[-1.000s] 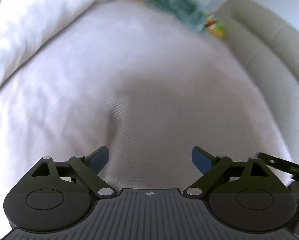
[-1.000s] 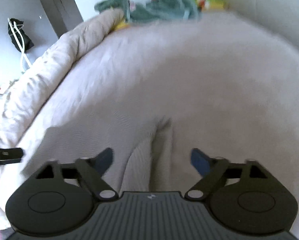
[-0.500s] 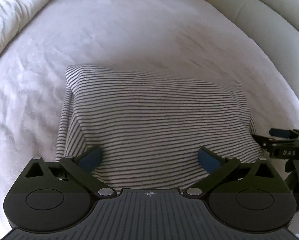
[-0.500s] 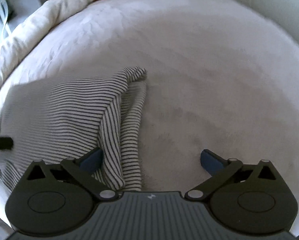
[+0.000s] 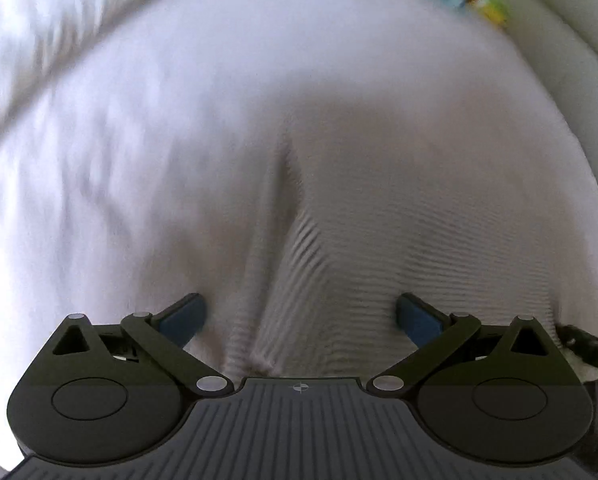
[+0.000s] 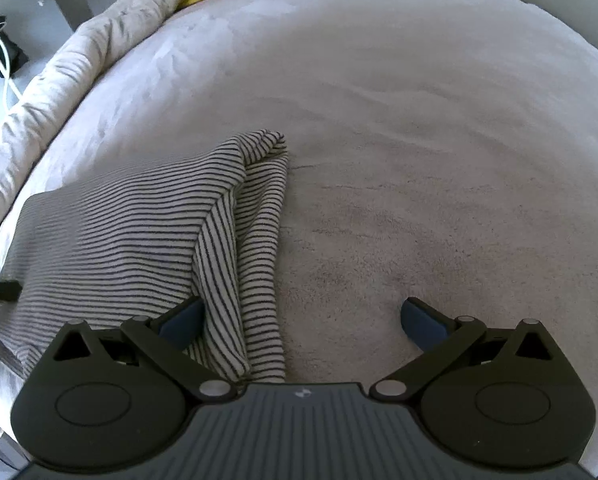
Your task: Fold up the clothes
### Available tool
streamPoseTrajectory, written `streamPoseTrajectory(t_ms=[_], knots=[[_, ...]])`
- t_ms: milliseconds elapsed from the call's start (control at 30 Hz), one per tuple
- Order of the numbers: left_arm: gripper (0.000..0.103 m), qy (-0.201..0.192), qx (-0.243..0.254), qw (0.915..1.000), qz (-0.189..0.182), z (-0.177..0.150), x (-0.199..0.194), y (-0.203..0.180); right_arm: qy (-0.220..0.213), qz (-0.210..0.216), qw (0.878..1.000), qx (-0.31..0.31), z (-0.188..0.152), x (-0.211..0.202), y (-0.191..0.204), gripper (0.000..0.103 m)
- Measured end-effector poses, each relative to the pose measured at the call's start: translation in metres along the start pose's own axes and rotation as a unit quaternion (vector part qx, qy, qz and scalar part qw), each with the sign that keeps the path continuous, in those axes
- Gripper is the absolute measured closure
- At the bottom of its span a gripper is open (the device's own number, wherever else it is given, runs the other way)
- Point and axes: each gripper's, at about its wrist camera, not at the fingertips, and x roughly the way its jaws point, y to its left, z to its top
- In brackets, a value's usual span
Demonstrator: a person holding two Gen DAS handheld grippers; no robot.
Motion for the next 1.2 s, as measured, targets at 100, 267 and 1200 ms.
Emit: streamPoseTrajectory(t_ms=[100, 267, 1200], knots=[[0.0, -0.006, 0.0, 0.9989, -0.047, 0.005, -0.004, 0.001, 0.024, -0.002, 1.0, -0.003, 0.009, 0.004, 0.001, 0.0], [0.0, 0.012, 0.025, 0.996, -0.085, 0.022, 0.002, 0.0, 0.024, 0.039, 0.999, 0.026, 0.034, -0.013, -0.006, 0.0], [0.0, 0.087, 0.064, 0.9737, -0.2, 0.067, 0.043, -0.028, 0.11, 0.157, 0.979, 0.072, 0.06, 0.039, 0.002, 0.005]])
